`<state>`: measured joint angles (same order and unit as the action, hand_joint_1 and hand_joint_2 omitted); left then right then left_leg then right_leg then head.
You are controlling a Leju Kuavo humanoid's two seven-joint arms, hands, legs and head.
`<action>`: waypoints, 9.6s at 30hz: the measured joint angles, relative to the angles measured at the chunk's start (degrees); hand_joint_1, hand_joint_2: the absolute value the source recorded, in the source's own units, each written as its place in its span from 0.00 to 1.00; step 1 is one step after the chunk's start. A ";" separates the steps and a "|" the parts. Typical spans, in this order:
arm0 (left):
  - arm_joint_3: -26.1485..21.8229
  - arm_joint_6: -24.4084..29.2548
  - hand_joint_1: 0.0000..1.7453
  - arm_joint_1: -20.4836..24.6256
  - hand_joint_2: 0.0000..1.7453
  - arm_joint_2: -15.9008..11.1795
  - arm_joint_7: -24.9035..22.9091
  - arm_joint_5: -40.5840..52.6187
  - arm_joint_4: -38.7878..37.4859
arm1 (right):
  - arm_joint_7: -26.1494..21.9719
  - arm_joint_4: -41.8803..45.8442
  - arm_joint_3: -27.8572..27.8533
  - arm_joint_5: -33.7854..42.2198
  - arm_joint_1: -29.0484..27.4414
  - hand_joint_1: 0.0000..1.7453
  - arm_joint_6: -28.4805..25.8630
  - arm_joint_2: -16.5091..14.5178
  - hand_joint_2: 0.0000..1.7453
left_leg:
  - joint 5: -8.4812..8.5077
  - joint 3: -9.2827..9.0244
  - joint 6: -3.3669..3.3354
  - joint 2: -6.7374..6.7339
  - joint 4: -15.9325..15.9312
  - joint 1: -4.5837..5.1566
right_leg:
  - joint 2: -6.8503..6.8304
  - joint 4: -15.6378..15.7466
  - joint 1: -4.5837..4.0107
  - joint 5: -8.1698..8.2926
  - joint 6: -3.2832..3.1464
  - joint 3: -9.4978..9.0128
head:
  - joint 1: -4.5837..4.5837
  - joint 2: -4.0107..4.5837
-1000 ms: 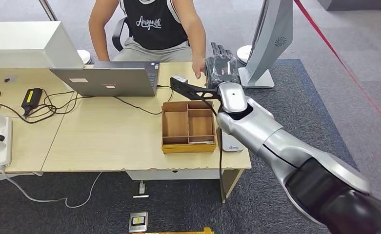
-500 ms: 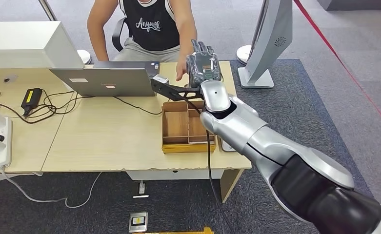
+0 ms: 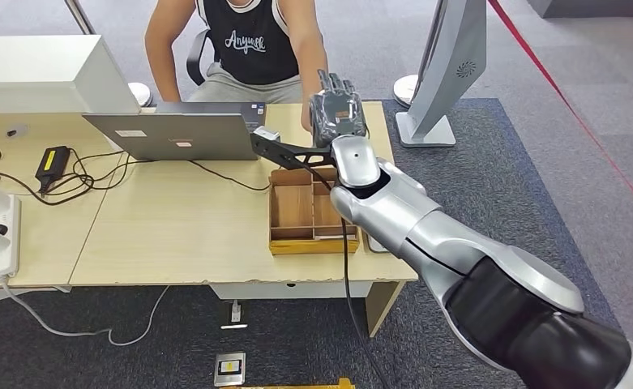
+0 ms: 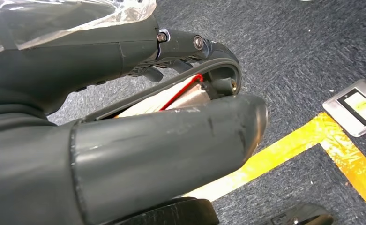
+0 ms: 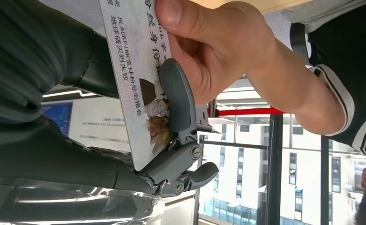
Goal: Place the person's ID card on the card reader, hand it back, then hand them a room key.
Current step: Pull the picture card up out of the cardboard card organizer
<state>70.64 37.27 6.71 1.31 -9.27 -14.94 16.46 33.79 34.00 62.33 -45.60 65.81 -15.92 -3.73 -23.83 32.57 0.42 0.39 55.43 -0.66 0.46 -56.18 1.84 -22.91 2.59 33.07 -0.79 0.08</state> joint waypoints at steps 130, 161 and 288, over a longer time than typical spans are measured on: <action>-1.98 0.44 0.00 -0.60 0.00 -0.20 -0.31 -4.75 -0.05 | -9.93 44.79 -2.88 -1.07 -39.76 0.00 0.34 17.06 1.00 | -0.22 -0.10 0.04 -0.10 -0.02 -0.07 | 0.12 0.12 -0.09 -0.15 -0.10 -0.07 | 0.08 -0.01; -1.81 0.48 0.00 -0.50 0.00 -0.15 -0.80 -4.93 0.02 | -0.98 40.83 -8.97 -14.44 -39.97 0.00 -5.04 15.80 1.00 | -0.22 -0.08 0.04 -0.10 -0.02 -0.07 | 0.12 0.11 -0.09 -0.15 -0.10 -0.08 | 0.08 -0.01; -2.03 0.48 0.00 -0.58 0.00 0.17 -1.15 -0.36 0.00 | -6.58 18.29 -8.78 -3.71 -32.50 0.44 -2.30 10.34 1.00 | -0.24 -0.07 0.05 -0.10 -0.01 -0.07 | 0.11 0.11 -0.09 -0.14 -0.10 -0.07 | 0.09 -0.01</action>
<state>68.61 37.75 6.13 1.49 -10.43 -15.29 16.46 27.21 52.30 53.55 -49.31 33.31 -18.22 6.62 -24.07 32.49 0.47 0.29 55.41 -0.73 0.57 -56.06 1.76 -23.05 2.49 33.00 -0.70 0.07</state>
